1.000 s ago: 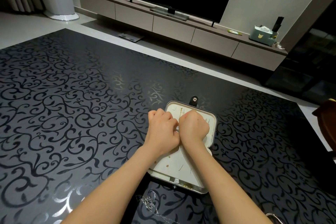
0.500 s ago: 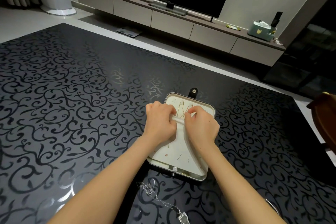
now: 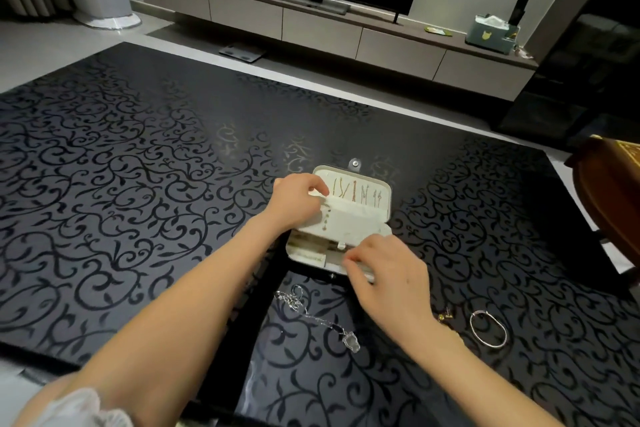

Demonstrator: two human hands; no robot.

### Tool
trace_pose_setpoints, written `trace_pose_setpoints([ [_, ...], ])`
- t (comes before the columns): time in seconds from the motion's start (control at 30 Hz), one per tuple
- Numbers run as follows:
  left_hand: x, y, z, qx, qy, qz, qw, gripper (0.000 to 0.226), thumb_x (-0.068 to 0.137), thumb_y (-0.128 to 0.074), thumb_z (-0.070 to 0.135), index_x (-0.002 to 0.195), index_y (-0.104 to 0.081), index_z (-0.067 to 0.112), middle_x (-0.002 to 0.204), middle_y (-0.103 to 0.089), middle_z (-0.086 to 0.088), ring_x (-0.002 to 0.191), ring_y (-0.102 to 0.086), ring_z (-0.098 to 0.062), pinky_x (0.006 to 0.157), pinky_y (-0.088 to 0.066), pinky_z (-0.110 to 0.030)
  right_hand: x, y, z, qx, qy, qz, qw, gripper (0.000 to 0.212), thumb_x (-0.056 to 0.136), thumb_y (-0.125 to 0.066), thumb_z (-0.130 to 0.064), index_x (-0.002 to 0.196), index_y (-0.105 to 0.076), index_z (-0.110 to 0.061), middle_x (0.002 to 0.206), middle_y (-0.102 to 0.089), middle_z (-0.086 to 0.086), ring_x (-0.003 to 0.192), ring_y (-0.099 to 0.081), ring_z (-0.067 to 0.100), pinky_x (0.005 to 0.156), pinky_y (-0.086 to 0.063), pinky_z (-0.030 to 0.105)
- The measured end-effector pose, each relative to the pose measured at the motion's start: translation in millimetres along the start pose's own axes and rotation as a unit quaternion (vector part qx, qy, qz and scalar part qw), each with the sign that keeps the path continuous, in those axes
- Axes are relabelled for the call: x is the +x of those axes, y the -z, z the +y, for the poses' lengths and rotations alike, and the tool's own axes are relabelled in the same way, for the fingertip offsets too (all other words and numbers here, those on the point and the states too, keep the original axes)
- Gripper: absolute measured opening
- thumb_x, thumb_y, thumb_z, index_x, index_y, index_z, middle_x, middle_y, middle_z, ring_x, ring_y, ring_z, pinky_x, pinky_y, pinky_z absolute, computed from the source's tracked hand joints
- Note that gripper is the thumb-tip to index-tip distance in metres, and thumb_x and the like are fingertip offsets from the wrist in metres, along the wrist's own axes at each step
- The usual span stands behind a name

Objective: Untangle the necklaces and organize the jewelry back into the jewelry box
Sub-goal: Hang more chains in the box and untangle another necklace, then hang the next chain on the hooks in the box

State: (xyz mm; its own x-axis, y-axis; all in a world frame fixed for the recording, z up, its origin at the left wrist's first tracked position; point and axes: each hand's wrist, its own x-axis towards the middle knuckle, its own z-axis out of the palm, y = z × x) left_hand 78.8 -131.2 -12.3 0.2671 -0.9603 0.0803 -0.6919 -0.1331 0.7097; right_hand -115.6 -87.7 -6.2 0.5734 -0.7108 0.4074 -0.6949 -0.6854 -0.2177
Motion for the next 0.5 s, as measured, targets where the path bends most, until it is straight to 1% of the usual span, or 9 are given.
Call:
trace_pose_setpoints([
  [0.03, -2.7, 2.6, 1.0, -0.003, 0.002, 0.0, 1.0, 0.032, 0.077, -0.049, -0.001, 0.097, -0.067, 0.017, 0.082, -0.056, 0.006, 0.099, -0.054, -0.022, 0.099, -0.033, -0.038, -8.0, -0.8, -1.9, 0.003, 0.022, -0.008, 1.0, 0.016, 0.081, -0.055, -0.034, 0.072, -0.067, -0.029, 0.069, -0.058, -0.012, 0.068, -0.054, 0.01, 0.056, -0.038, 0.019],
  [0.07, -3.6, 5.2, 0.7, -0.005, 0.003, 0.001, 1.0, 0.031, 0.077, -0.049, 0.0, 0.095, -0.066, 0.019, 0.081, -0.056, 0.007, 0.097, -0.055, -0.022, 0.101, -0.033, -0.039, -13.0, -2.8, -3.8, 0.015, 0.033, -0.041, 0.999, 0.017, 0.082, -0.054, -0.035, 0.074, -0.068, -0.029, 0.072, -0.061, -0.012, 0.072, -0.057, 0.01, 0.059, -0.04, 0.019],
  [0.1, -4.8, 7.5, -0.2, -0.007, 0.003, 0.003, 1.0, 0.031, 0.076, -0.049, 0.001, 0.092, -0.066, 0.021, 0.083, -0.057, 0.005, 0.097, -0.056, -0.022, 0.102, -0.033, -0.039, -16.8, -4.6, -6.1, 0.024, 0.032, -0.091, 0.995, 0.017, 0.084, -0.055, -0.036, 0.078, -0.069, -0.028, 0.077, -0.064, -0.013, 0.078, -0.059, 0.011, 0.065, -0.043, 0.021],
  [0.17, -9.5, 11.3, -1.0, -0.015, 0.003, 0.005, 1.0, 0.029, 0.077, -0.05, 0.003, 0.089, -0.064, 0.025, 0.096, -0.064, -0.003, 0.099, -0.057, -0.022, 0.104, -0.032, -0.04, -22.2, -6.8, -8.7, 0.032, 0.019, -0.195, 0.98, 0.022, 0.09, -0.053, -0.04, 0.095, -0.07, -0.027, 0.096, -0.067, -0.011, 0.095, -0.058, 0.012, 0.078, -0.046, 0.027],
  [0.23, -15.0, 13.0, 0.6, -0.016, -0.002, 0.011, 1.0, 0.028, 0.077, -0.05, 0.005, 0.088, -0.063, 0.027, 0.103, -0.065, -0.007, 0.1, -0.057, -0.022, 0.103, -0.032, -0.04, -24.8, -11.2, -12.6, 0.031, 0.014, -0.243, 0.969, 0.027, 0.091, -0.052, -0.043, 0.105, -0.068, -0.025, 0.106, -0.064, -0.009, 0.103, -0.056, 0.013, 0.083, -0.043, 0.027],
  [0.3, -22.8, 14.6, 5.2, -0.008, -0.017, 0.034, 0.999, 0.028, 0.078, -0.052, 0.005, 0.093, -0.066, 0.024, 0.101, -0.066, -0.003, 0.099, -0.056, -0.021, 0.1, -0.035, -0.04, -26.2, -14.0, -20.2, 0.056, -0.017, -0.242, 0.968, 0.025, 0.092, -0.053, -0.04, 0.103, -0.069, -0.024, 0.104, -0.065, -0.008, 0.1, -0.057, 0.012, 0.08, -0.042, 0.026],
  [0.37, -32.0, 18.4, 9.4, -0.013, -0.029, 0.079, 0.996, 0.027, 0.079, -0.054, 0.006, 0.097, -0.068, 0.019, 0.1, -0.066, 0.0, 0.096, -0.057, -0.02, 0.096, -0.04, -0.042, -26.4, -21.2, -26.8, 0.067, -0.056, -0.227, 0.97, 0.023, 0.092, -0.053, -0.037, 0.097, -0.07, -0.021, 0.098, -0.067, -0.006, 0.094, -0.059, 0.014, 0.075, -0.043, 0.027],
  [0.43, -45.8, 23.2, 9.5, -0.027, -0.037, 0.139, 0.989, 0.023, 0.078, -0.055, 0.008, 0.094, -0.069, 0.016, 0.096, -0.066, 0.001, 0.094, -0.058, -0.021, 0.091, -0.044, -0.043, -27.9, -29.4, -34.5, 0.062, -0.088, -0.22, 0.97, 0.021, 0.091, -0.054, -0.035, 0.096, -0.07, -0.021, 0.096, -0.068, -0.004, 0.094, -0.06, 0.016, 0.075, -0.043, 0.029],
  [0.5, -65.1, 26.7, 5.7, -0.031, -0.045, 0.186, 0.981, 0.018, 0.075, -0.054, 0.01, 0.087, -0.067, 0.016, 0.087, -0.062, 0.004, 0.087, -0.056, -0.021, 0.085, -0.045, -0.042, -30.7, -34.9, -40.2, 0.056, -0.088, -0.218, 0.97, 0.021, 0.091, -0.054, -0.033, 0.105, -0.067, -0.022, 0.101, -0.065, -0.003, 0.099, -0.059, 0.018, 0.077, -0.042, 0.03],
])
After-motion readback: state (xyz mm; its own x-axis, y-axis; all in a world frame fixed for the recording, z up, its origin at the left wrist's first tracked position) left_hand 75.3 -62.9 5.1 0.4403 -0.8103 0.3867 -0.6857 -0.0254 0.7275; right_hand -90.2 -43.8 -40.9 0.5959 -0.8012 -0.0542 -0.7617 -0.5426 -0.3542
